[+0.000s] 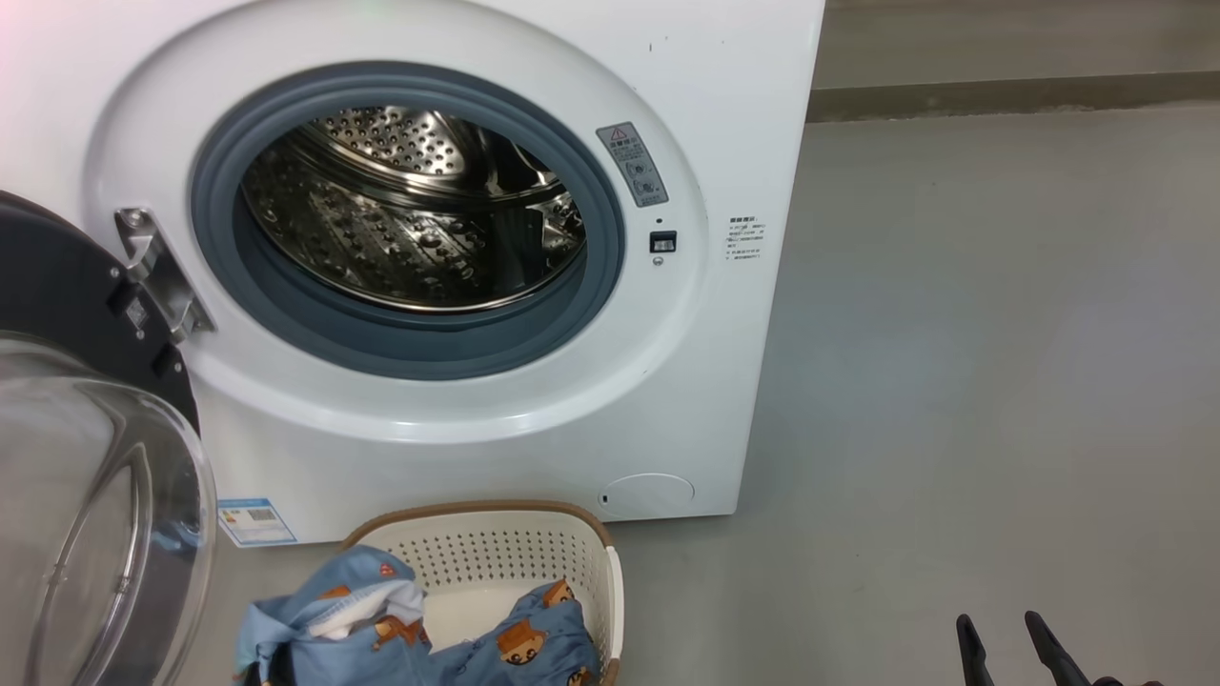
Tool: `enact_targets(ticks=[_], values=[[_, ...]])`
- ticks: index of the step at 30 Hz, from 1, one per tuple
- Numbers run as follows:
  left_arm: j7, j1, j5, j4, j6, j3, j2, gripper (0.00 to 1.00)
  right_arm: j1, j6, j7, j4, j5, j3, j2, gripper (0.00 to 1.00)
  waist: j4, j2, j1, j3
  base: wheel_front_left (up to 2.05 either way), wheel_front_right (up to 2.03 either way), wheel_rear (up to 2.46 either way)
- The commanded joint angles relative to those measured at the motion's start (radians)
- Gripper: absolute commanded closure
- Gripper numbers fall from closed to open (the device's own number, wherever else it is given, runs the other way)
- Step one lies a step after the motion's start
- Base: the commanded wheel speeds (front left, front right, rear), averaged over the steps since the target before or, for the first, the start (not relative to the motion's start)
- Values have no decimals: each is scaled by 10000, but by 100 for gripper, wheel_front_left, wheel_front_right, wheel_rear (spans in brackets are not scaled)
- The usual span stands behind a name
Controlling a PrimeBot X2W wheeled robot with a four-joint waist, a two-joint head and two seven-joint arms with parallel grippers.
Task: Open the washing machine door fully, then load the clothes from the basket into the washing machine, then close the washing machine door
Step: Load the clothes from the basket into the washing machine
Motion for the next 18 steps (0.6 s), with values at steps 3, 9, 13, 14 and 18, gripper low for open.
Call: enact_targets(ticks=[3, 9, 13, 14, 18], values=[[-95, -232, -107, -377, 118, 261, 43, 100, -195, 16, -74, -257, -171, 184, -135, 0, -31, 0, 0, 68, 0, 0, 0], [-95, -343, -179, -402, 122, 187, 43, 100, -236, 16, -74, -266, -145, 219, -135, 0, -129, 0, 0, 185, 0, 0, 0], [-95, -574, -269, -335, 133, 68, 43, 100, -328, 16, -74, -291, -99, 244, -135, 0, -304, 0, 0, 331, 0, 0, 0], [-95, -647, -290, -310, 155, 22, 43, 100, -350, 16, -74, -306, -79, 245, -135, 0, -354, 0, 0, 370, 0, 0, 0], [-95, -1048, -426, -183, 206, -78, 43, 100, -442, 16, -74, -350, 20, 325, -135, 0, -624, 0, 0, 589, 0, 0, 0]])
